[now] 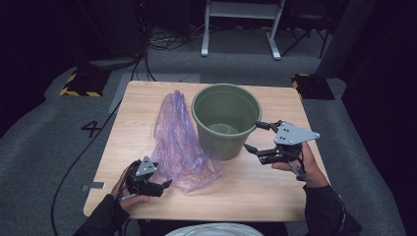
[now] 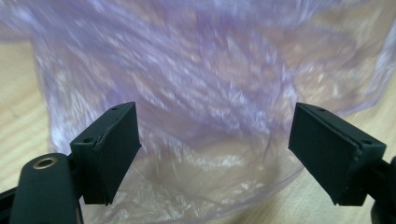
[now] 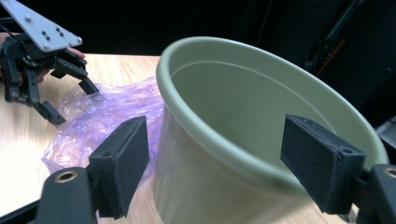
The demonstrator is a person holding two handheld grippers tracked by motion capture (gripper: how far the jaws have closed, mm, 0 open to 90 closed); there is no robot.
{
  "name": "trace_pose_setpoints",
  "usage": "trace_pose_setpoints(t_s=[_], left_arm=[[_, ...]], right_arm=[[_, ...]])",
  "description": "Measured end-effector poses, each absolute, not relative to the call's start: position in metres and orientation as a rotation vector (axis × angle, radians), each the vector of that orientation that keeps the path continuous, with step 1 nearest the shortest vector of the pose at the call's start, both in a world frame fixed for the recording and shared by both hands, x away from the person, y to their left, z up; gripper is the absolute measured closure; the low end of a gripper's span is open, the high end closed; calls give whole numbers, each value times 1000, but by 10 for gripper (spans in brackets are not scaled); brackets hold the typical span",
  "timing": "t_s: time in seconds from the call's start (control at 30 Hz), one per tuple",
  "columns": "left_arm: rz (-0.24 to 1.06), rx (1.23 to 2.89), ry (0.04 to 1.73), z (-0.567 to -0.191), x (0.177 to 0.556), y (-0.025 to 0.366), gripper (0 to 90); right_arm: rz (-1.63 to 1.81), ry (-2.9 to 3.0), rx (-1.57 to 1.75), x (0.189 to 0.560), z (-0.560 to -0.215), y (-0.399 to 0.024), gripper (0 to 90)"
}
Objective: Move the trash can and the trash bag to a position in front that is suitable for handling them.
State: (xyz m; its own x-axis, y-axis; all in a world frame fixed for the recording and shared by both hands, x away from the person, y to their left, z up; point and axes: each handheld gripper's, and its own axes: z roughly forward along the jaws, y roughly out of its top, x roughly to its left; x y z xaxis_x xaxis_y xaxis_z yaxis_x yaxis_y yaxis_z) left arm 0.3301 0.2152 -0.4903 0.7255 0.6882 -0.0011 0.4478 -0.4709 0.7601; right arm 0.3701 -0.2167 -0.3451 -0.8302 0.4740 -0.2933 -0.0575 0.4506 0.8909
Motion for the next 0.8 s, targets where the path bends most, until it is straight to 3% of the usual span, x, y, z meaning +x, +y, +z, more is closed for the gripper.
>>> trace_pose_setpoints(t_s=[0.27,0.47,0.8], left_arm=[[473,2094,902,-477,330,243,163],[454,2095,976,-485,346,264,323],[355,2110,899,-493,351,238,383]], right_arm=[[1385,2192,473,368,-369,-248,218],[1304,2254,589,374,-408,-265,208],[1207,2342,735,391,-463,-281,217]])
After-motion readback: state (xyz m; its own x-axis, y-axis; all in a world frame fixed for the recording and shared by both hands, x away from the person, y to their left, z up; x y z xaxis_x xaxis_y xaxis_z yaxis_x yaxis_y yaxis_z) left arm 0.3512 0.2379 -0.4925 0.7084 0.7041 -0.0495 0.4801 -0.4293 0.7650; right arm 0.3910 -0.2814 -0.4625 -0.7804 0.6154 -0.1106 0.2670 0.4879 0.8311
